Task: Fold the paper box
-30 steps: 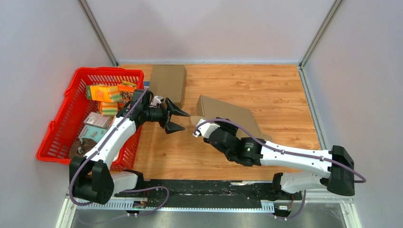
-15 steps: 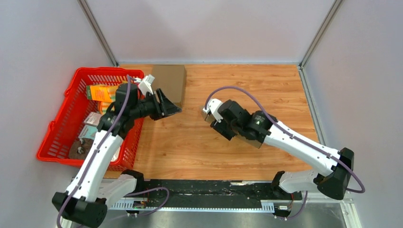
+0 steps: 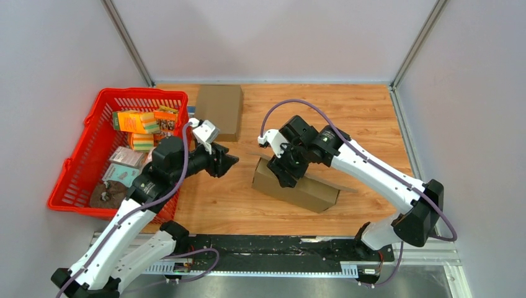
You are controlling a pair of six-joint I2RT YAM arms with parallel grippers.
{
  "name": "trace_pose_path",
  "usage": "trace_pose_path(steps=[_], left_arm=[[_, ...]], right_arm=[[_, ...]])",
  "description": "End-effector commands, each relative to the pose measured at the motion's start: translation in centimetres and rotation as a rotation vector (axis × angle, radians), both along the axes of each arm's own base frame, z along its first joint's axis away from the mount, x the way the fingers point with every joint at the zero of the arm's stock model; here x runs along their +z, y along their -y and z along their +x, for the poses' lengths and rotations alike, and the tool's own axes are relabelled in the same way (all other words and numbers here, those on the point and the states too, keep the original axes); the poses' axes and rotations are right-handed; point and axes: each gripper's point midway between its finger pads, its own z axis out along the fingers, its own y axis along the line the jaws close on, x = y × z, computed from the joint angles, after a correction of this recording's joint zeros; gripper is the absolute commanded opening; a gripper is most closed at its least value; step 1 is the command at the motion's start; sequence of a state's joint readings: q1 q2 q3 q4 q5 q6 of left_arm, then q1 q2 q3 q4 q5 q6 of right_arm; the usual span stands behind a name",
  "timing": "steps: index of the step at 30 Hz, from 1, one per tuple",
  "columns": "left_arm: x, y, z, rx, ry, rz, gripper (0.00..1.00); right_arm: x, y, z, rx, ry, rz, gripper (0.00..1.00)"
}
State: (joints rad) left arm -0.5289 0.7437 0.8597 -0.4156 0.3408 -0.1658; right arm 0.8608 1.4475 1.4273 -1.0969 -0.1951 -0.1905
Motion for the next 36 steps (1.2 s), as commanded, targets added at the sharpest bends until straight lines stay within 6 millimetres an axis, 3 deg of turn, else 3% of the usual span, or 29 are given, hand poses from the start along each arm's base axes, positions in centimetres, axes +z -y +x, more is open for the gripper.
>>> trace_pose_path(steps=[1,4,9,12,22,25,26,31,33,36], left_arm=[[4.2,-0.4,1.4,-0.044,0.335,0.077,0.59],[3.2,1.3,1.8,-0.146,0.315,0.111,0.6],[2.9,3.7,0.4,-0.336,0.285,0.084,0.61],[3.3,4.6,0.1,-0.389,0.295,0.056,0.61],[0.2,5.9,1.0,-0.426,0.21,0.136,0.58],[-0.5,6.2,1.7,-0.411,0.191,0.167,0.53],[-0.5,6.0,2.2,-0.382,0.194,0.181,0.47],[-0.9,6.0,2.5,-0.354,0.161,0.204,0.41],[-1.1,5.9,2.6,-0.34,0.157,0.212,0.29],[-1.3,6.2,2.2,-0.346,0.135,0.206,0.21]], right_arm=[[0.1,-1.1,-1.7,0.019,-0.123,0.055,0.45],[-0.2,-1.3,-1.6,0.021,-0.131,0.051,0.45],[-0.1,-1.3,-1.4,0.015,-0.128,0.052,0.45],[-0.1,-1.4,-1.4,0.017,-0.125,0.056,0.45],[0.0,-1.3,-1.1,0.006,-0.108,0.054,0.45],[0.1,-1.2,-1.1,0.001,-0.101,0.058,0.45],[0.2,-1.3,-1.0,-0.001,-0.099,0.062,0.44],[0.3,-1.4,-0.8,-0.01,-0.092,0.068,0.44],[0.4,-1.5,-0.6,-0.019,-0.084,0.074,0.41],[0.3,-1.7,-0.2,-0.036,-0.064,0.081,0.4]])
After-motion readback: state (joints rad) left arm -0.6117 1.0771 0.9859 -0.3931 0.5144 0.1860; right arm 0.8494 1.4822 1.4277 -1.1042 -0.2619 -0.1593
